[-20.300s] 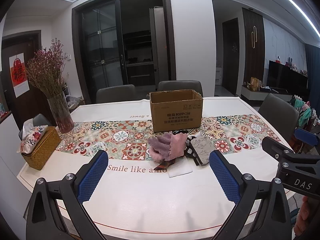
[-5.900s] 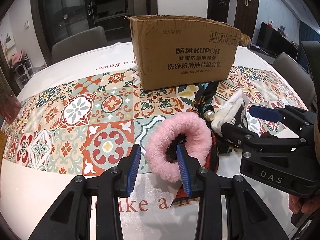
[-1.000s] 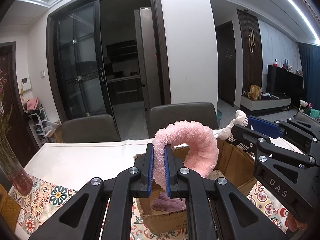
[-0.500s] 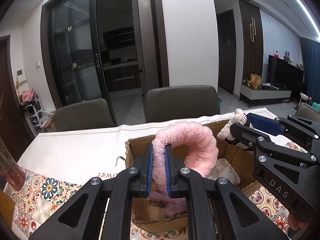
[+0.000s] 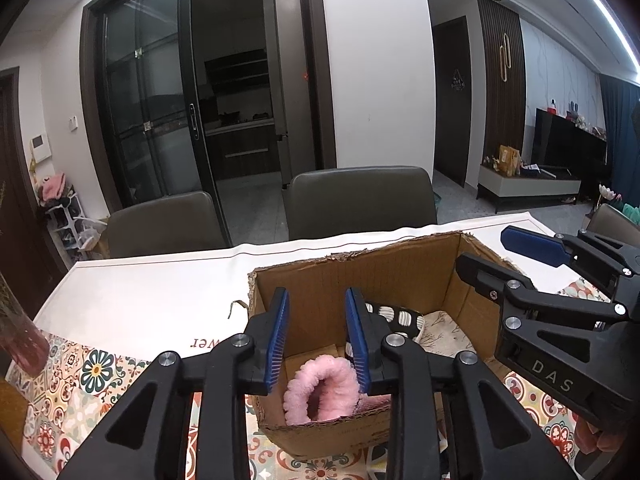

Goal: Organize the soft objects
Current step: 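Open both tools to drop the scrunchie and pouch into the box, then withdraw both tools from the box toward the remaining items on the table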

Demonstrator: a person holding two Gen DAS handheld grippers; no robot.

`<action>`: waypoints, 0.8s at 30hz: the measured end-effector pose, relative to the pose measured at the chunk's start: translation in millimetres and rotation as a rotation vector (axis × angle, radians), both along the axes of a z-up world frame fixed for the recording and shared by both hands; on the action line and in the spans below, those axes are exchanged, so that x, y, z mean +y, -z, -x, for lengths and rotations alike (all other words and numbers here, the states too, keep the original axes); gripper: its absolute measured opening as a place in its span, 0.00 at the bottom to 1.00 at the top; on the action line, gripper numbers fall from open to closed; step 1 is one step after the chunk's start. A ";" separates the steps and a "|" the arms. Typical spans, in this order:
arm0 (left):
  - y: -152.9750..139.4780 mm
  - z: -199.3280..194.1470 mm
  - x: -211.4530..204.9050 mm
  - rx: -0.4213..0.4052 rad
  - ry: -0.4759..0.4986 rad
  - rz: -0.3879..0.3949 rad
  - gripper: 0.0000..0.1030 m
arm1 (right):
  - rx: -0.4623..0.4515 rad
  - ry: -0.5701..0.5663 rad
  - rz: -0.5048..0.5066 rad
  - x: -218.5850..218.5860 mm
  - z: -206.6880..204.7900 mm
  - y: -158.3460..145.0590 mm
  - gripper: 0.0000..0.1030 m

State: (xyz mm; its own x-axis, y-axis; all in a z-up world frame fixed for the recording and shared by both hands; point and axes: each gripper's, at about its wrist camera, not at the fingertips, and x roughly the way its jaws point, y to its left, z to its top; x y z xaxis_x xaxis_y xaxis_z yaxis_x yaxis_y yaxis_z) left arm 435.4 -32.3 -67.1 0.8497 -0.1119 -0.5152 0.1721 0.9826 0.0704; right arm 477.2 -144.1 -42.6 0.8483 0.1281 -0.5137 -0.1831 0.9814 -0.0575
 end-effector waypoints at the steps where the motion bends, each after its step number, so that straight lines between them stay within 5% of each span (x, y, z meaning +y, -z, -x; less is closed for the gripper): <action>1: -1.5 1.6 0.8 -0.002 -0.001 0.002 0.29 | 0.001 0.003 0.000 0.3 2.7 0.0 0.48; 24: -47.7 70.3 1.9 -0.069 0.002 0.007 0.42 | 0.004 0.093 -0.065 -24.8 60.9 -30.5 0.56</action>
State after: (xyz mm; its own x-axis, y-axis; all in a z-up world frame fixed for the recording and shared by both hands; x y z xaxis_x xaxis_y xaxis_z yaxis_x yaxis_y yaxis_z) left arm 365.1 -30.4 -19.4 0.8831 -0.1170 -0.4543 0.1689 0.9827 0.0753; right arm 416.3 -168.9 -12.1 0.8561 0.0825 -0.5102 -0.0914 0.9958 0.0077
